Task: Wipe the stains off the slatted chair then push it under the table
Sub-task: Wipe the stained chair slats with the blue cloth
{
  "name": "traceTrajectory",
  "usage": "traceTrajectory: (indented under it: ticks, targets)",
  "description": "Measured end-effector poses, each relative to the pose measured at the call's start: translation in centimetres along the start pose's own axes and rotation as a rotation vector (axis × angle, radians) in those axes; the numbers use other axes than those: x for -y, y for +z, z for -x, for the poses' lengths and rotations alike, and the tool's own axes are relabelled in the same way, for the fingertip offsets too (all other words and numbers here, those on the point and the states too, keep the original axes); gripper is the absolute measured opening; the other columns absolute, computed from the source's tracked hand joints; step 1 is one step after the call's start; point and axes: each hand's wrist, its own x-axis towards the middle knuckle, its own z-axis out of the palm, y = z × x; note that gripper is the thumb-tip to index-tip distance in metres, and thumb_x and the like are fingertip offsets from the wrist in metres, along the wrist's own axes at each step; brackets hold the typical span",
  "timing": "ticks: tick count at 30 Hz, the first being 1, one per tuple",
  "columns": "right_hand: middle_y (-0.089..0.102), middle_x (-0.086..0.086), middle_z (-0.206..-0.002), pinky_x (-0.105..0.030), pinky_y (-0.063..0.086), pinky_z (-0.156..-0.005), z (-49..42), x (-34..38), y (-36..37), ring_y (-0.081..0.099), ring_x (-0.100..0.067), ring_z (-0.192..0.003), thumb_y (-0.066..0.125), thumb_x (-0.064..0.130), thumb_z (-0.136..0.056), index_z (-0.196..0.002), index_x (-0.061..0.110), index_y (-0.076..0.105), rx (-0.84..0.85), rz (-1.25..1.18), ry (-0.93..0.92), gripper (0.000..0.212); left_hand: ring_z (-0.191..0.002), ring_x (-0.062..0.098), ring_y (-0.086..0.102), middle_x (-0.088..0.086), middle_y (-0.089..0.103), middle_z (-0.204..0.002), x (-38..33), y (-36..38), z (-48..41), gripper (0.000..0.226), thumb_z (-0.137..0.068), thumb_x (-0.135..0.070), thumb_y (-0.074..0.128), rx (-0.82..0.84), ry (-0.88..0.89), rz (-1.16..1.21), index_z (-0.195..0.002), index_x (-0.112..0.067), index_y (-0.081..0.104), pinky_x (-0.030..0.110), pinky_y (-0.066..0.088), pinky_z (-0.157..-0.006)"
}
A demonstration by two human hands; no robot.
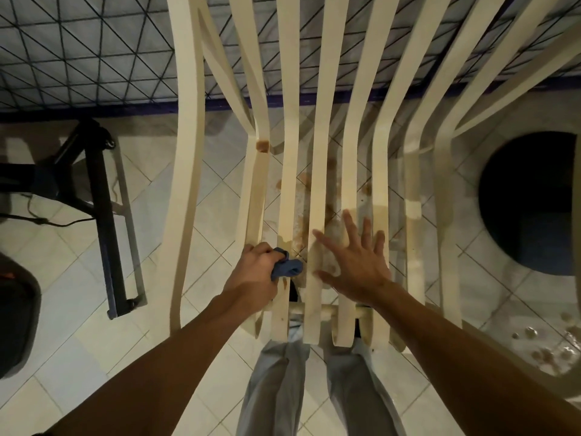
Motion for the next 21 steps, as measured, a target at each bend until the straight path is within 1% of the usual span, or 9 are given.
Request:
traceTrajectory:
  ticks: [3, 6, 7, 9, 11, 13, 15, 18, 21]
  targets:
    - [-0.038, -0.007, -0.155, -0.068, -0.009, -0.113, 0.0, -0.2, 0.2, -0.032, -0.045, -0.139, 0.046, 0.075, -0.085, -0.146, 0.055, -0.012, -0.002, -0.008, -0.006, 0.087, -0.083, 0.022, 0.056, 0.003, 0.063, -0.079, -0.3, 0.5, 1.5, 0.03, -0.069, 0.005, 0.055, -0.017, 0.17, -0.083, -0.086, -0.013, 0.071, 0.036, 0.049, -0.071]
    - [-0.038, -0.007, -0.154, -0.068, -0.008, -0.113, 0.0, -0.2, 0.2, -0.031, -0.045, -0.139, 0.046, 0.074, -0.085, -0.146, 0.055, -0.01, -0.004, 0.0, -0.005, 0.086, -0.07, 0.01, 0.041, -0.001, 0.06, -0.061, -1.1, 0.4, 2.4, 0.028, -0.047, 0.005, 0.071, -0.074, 0.289, -0.11, -0.067, -0.014, 0.07, 0.026, 0.043, -0.063]
    - [-0.038, -0.007, -0.154, -0.067, -0.009, -0.113, 0.0, -0.2, 0.3, -0.031, -0.045, -0.139, 0.046, 0.074, -0.085, -0.147, 0.055, -0.01, -0.005, 0.003, -0.004, 0.085, -0.071, 0.01, 0.044, -0.001, 0.062, -0.064, -1.2, 0.4, 2.2, 0.031, -0.047, 0.005, 0.073, -0.044, 0.273, -0.132, -0.07, -0.015, 0.071, 0.026, 0.042, -0.064]
    - [-0.039, -0.007, -0.154, -0.067, -0.009, -0.113, 0.0, -0.2, 0.3, -0.031, -0.045, -0.139, 0.045, 0.074, -0.086, -0.147, 0.055, -0.009, -0.005, 0.008, -0.006, 0.084, -0.085, 0.02, 0.054, 0.002, 0.066, -0.084, -0.9, 0.7, 1.1, 0.032, -0.067, 0.0, 0.063, 0.005, 0.201, -0.173, -0.092, -0.017, 0.072, 0.03, 0.043, -0.074]
    - [-0.039, -0.007, -0.154, -0.067, -0.01, -0.113, 0.0, -0.1, 0.1, -0.031, -0.045, -0.139, 0.045, 0.073, -0.086, -0.147, 0.055, -0.009, -0.003, 0.008, -0.008, 0.083, -0.098, 0.028, 0.052, 0.005, 0.061, -0.101, -0.9, 0.7, 0.3, 0.035, -0.08, -0.003, 0.052, -0.004, 0.101, -0.125, -0.109, -0.017, 0.065, 0.033, 0.042, -0.083]
    - [-0.039, -0.007, -0.154, -0.067, -0.011, -0.112, 0.0, 0.0, 0.1, -0.031, -0.045, -0.139, 0.045, 0.071, -0.088, -0.147, 0.055, -0.009, 0.001, -0.002, -0.008, 0.081, -0.102, 0.028, 0.047, 0.006, 0.057, -0.108, -1.4, 0.6, -0.2, 0.037, -0.084, -0.003, 0.054, -0.04, 0.03, -0.117, -0.118, -0.016, 0.062, 0.032, 0.042, -0.086]
    - [-0.039, -0.006, -0.154, -0.068, -0.008, -0.113, 0.1, -0.1, 0.1, -0.031, -0.045, -0.139, 0.044, 0.069, -0.089, -0.147, 0.055, -0.009, -0.001, -0.004, -0.012, 0.08, -0.101, 0.029, 0.047, 0.01, 0.058, -0.107, -2.3, 0.5, 0.4, 0.035, -0.085, -0.001, 0.056, -0.03, 0.033, -0.122, -0.118, -0.013, 0.063, 0.034, 0.042, -0.086]
    - [-0.04, -0.006, -0.153, -0.069, -0.007, -0.112, 0.2, -0.3, 0.3, -0.032, -0.046, -0.138, 0.044, 0.068, -0.09, -0.146, 0.056, -0.012, 0.0, -0.006, -0.02, 0.08, -0.083, 0.028, 0.054, 0.008, 0.062, -0.086, -2.3, 1.6, 3.1, 0.027, -0.074, 0.004, 0.067, -0.052, 0.144, -0.129, -0.096, -0.011, 0.068, 0.039, 0.05, -0.074]
    - [-0.039, -0.007, -0.154, -0.068, -0.008, -0.113, 0.2, -0.3, 0.2, -0.031, -0.046, -0.138, 0.043, 0.069, -0.09, -0.147, 0.054, -0.011, 0.0, 0.003, -0.019, 0.08, -0.084, 0.025, 0.055, 0.006, 0.06, -0.091, -1.9, 3.1, 5.9, 0.017, -0.078, -0.004, 0.071, -0.017, 0.057, -0.047, -0.094, -0.01, 0.069, 0.03, 0.052, -0.071]
